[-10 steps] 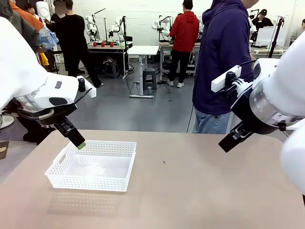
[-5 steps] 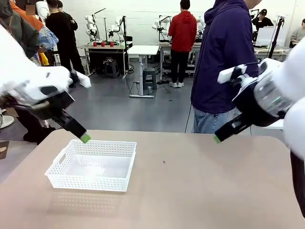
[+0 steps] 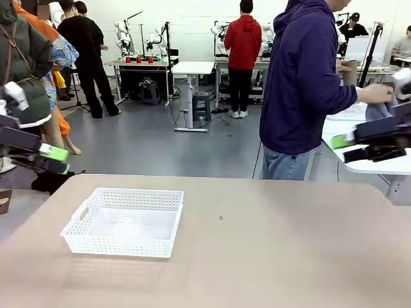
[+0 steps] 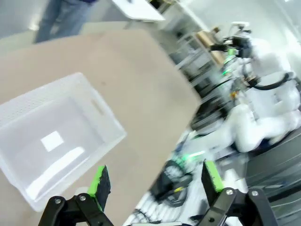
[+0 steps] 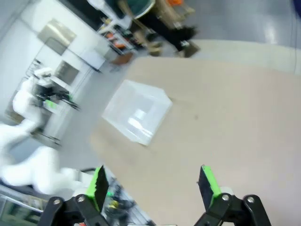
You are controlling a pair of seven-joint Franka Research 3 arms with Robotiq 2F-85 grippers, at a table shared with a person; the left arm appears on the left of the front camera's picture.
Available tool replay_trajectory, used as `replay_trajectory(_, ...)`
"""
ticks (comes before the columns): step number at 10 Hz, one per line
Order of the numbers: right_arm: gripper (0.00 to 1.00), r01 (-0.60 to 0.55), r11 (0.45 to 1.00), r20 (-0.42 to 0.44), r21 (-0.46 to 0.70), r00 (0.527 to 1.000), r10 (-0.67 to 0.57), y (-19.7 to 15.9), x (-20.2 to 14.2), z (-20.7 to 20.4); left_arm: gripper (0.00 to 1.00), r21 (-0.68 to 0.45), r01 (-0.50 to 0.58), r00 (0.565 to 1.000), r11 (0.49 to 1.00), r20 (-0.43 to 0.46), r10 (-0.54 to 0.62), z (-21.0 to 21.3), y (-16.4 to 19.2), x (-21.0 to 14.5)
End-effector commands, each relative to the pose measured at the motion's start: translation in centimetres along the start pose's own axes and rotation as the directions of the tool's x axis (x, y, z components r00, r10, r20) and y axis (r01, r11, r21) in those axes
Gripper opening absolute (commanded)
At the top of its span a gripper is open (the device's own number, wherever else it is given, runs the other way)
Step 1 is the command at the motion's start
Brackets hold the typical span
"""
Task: Clean and organize the cups into the basket.
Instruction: Pick up the Organizing basket and move it to the center of the table, then pick up the Reusable plastic cup from the right side of the table and place it inside the Organizing basket.
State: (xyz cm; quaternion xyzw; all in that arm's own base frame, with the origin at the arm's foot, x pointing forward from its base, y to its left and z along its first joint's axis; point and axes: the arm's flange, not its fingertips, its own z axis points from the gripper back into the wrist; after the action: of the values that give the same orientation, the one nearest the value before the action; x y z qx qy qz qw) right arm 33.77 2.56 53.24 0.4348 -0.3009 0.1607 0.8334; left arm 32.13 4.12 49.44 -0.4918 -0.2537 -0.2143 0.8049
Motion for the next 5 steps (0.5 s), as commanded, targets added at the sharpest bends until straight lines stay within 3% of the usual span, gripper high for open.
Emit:
replay_trajectory(1,1.00,0.150,0.971,0.096,0.186,0.981,-0.169,-4.9,-6.9,2.8,1.00,-0.187,-0.293,0.942,0.938,0.111,0.316,1.7,3.8,-0.8)
replay_trajectory(3,1.00,0.217,0.960,0.138,0.177,0.960,-0.242,-7.5,-9.0,6.0,1.00,-0.131,-0.338,0.916,0.932,0.181,0.358,6.1,4.6,-2.4)
replay_trajectory(5,1.00,0.281,0.952,0.091,0.122,0.952,-0.293,-8.3,-11.7,10.0,1.00,0.016,-0.368,0.907,0.930,0.227,0.355,11.1,3.6,-3.9)
